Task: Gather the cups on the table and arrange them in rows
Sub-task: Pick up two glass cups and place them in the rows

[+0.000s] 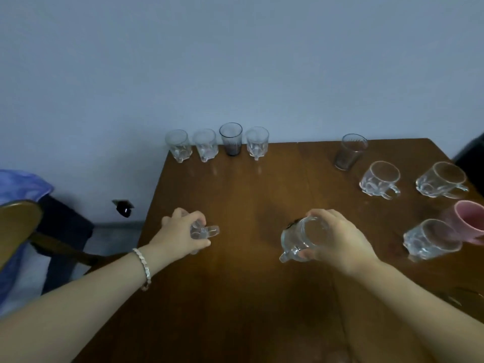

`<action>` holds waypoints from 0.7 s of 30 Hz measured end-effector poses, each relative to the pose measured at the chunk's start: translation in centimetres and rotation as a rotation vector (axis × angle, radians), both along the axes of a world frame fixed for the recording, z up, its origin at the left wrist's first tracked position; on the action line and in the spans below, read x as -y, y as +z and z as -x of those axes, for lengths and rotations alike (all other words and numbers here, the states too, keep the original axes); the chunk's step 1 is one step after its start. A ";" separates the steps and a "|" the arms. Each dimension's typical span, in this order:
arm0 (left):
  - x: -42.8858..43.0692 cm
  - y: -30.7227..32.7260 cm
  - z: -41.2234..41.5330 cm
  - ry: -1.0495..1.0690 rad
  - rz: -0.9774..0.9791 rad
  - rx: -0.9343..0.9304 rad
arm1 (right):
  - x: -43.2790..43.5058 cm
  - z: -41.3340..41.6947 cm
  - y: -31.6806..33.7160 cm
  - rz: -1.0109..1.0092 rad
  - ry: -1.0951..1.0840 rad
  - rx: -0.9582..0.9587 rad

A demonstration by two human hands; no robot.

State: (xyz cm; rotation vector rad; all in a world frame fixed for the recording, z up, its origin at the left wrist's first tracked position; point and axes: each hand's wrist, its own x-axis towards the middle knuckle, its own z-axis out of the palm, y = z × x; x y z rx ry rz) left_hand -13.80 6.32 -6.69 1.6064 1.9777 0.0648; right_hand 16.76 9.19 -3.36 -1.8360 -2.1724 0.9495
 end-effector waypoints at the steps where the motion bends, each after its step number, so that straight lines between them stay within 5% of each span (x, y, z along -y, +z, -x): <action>1: -1.0 -0.3 1.9 -0.027 -0.013 -0.029 | -0.3 1.8 -0.3 0.010 -0.004 0.004; 21: -18.7 -4.8 16.6 -0.478 0.084 -0.113 | -12.7 20.8 -5.7 0.085 0.102 0.201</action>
